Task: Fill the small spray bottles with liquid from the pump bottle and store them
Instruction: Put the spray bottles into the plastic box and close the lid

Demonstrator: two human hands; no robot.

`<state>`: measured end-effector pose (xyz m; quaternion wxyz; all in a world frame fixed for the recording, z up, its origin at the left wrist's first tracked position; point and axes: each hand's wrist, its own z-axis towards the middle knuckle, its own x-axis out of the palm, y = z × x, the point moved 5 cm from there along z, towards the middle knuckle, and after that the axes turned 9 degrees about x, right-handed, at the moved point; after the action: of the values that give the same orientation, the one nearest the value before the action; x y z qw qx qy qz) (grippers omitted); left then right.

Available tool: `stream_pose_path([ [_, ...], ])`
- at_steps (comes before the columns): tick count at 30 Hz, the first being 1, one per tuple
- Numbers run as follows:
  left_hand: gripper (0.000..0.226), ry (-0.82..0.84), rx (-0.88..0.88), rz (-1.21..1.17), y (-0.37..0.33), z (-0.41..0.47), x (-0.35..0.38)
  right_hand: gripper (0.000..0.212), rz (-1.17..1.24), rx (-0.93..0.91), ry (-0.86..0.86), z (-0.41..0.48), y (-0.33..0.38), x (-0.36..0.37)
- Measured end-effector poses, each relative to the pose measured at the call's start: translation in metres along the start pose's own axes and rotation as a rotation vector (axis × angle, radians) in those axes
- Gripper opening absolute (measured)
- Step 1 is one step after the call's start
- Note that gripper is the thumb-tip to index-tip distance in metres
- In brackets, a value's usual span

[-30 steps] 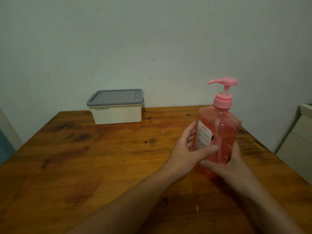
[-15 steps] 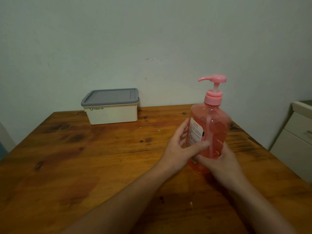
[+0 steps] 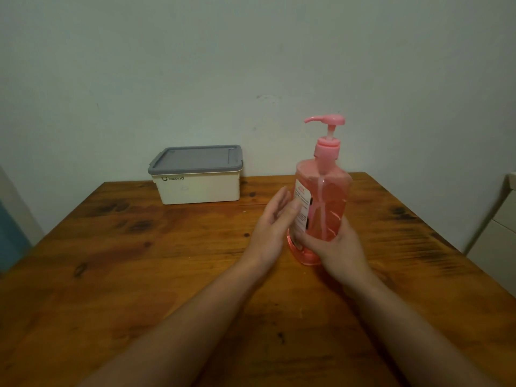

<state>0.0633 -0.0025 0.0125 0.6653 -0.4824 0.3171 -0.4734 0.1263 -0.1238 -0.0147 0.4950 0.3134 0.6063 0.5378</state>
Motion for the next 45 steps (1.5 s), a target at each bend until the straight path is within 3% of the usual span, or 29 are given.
stream_pose_path([
  [6, 0.057, -0.103, -0.001, 0.047, 0.005, 0.004, -0.033, 0.073, 0.027, 0.029, -0.013, 0.024, 0.005, 0.023],
  [11, 0.072, -0.156, -0.003, 0.085, 0.007, 0.006, -0.058, 0.072, 0.028, 0.022, -0.022, 0.043, 0.011, 0.041],
  [17, 0.067, -0.193, -0.011, 0.079, 0.014, 0.009, -0.082, 0.072, 0.016, 0.019, -0.058, 0.07, 0.014, 0.062],
  [30, 0.047, -0.213, -0.037, 0.06, 0.031, 0.018, -0.106, 0.07, 0.027, 0.048, -0.051, 0.123, 0.024, 0.101],
  [41, 0.063, -0.206, -0.048, 0.059, 0.04, 0.037, -0.113, 0.069, 0.011, 0.047, -0.081, 0.171, 0.028, 0.122],
  [45, 0.056, -0.211, -0.045, 0.057, 0.041, 0.042, -0.114, 0.069, 0.012, 0.031, -0.082, 0.181, 0.03, 0.127],
])
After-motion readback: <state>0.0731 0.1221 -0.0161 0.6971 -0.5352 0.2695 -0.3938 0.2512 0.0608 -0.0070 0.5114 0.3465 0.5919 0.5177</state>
